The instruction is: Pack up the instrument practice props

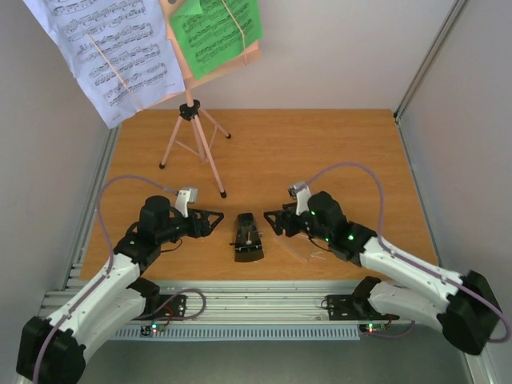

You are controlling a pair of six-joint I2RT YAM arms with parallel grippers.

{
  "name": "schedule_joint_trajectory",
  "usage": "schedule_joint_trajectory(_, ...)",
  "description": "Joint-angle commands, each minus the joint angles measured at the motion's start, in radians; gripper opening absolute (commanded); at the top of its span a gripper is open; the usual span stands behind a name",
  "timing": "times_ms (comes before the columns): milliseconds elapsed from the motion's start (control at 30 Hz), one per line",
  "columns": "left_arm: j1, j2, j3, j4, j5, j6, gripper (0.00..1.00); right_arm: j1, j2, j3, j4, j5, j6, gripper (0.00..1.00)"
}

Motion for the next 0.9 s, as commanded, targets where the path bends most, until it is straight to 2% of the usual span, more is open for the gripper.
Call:
schedule_joint_trajectory(0, -0.003, -0.087, 0.042, -0.072, 0.06, -0.003, 0.72, 0.003, -0.178, -0.134, 0.123, -0.17, -0.134, 0.81)
schedule_joint_trajectory(100, -0.004, -0.116, 0.061, -0.018, 0.137, -0.099, 0.72, 0.017, -0.248, -0.18, 0.173, -0.226, -0.163, 0.81)
schedule_joint_trajectory(200, -0.007, -0.12, 0.11, -0.032, 0.151, -0.151, 0.73, 0.042, -0.253, -0.191, 0.19, -0.242, -0.193, 0.81)
schedule_joint_trajectory(400, -0.032, -0.048, 0.233, -0.168, 0.131, -0.09, 0.8, 0.121, -0.22, -0.196, 0.22, -0.164, -0.294, 0.85)
schedule_joint_trajectory(567, -0.142, 0.032, 0.272, -0.171, 0.076, -0.082, 0.84, 0.153, -0.167, -0.194, 0.26, -0.176, -0.345, 0.98)
schedule_joint_trajectory(733, -0.215, 0.087, 0.287, -0.159, -0.005, -0.071, 0.87, 0.201, -0.097, -0.185, 0.261, -0.079, -0.394, 0.99)
schedule_joint_trajectory(867, -0.236, 0.132, 0.295, -0.143, -0.02, -0.066, 0.87, 0.203, -0.052, -0.189, 0.292, -0.077, -0.393, 0.98)
